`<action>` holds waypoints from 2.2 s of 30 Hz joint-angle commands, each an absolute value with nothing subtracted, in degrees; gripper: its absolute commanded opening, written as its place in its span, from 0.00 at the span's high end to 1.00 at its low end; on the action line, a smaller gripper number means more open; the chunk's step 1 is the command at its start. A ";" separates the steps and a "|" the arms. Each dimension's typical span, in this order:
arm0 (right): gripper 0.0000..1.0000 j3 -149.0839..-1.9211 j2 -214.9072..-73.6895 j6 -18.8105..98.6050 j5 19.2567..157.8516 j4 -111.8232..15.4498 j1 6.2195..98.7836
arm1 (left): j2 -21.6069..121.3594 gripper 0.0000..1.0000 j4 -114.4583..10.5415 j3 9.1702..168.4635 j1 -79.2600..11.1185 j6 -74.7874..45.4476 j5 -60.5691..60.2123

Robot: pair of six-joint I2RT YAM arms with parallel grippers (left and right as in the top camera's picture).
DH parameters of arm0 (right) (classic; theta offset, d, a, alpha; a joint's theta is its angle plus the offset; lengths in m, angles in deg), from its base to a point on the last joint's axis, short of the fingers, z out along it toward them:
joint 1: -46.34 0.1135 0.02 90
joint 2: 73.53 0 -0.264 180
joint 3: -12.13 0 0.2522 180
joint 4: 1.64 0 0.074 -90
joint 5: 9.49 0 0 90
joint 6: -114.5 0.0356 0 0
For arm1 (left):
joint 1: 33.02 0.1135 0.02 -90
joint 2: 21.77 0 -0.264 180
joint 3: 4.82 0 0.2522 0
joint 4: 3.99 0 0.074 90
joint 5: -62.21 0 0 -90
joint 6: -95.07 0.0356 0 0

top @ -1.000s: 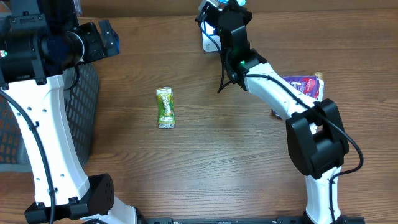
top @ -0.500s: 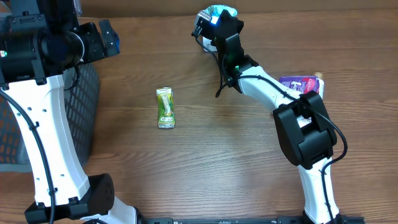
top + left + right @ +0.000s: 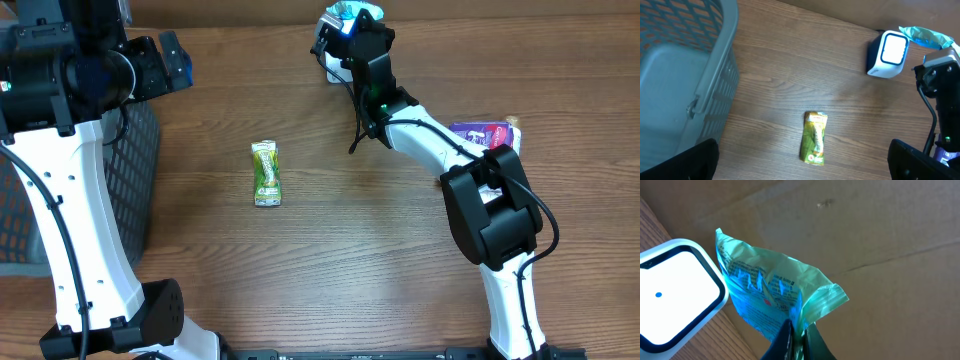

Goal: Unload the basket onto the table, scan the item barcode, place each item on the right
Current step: 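Hold the wipes pack in front of the scanner window, then carry the wipes pack right and drop it onto the purple pack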

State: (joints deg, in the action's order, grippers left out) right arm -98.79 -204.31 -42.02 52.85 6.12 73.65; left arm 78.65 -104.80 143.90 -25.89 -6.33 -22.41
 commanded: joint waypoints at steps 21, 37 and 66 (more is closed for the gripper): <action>0.96 -100.17 -187.06 -10.20 52.22 -15.98 80.40 | 78.87 0.00 -104.56 144.79 -25.91 -5.22 -22.23; 0.96 -99.36 -169.66 63.90 68.89 -83.34 68.73 | 78.87 0.01 -104.56 144.79 -25.91 -5.22 -22.23; 0.00 -82.05 -169.07 60.03 75.91 -75.50 43.11 | 78.87 0.00 -104.54 144.79 -25.91 -5.22 -22.23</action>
State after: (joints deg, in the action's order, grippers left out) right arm -77.59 -169.95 60.75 74.01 -75.02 43.33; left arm 78.65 -104.80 143.90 -25.89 -6.33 -22.41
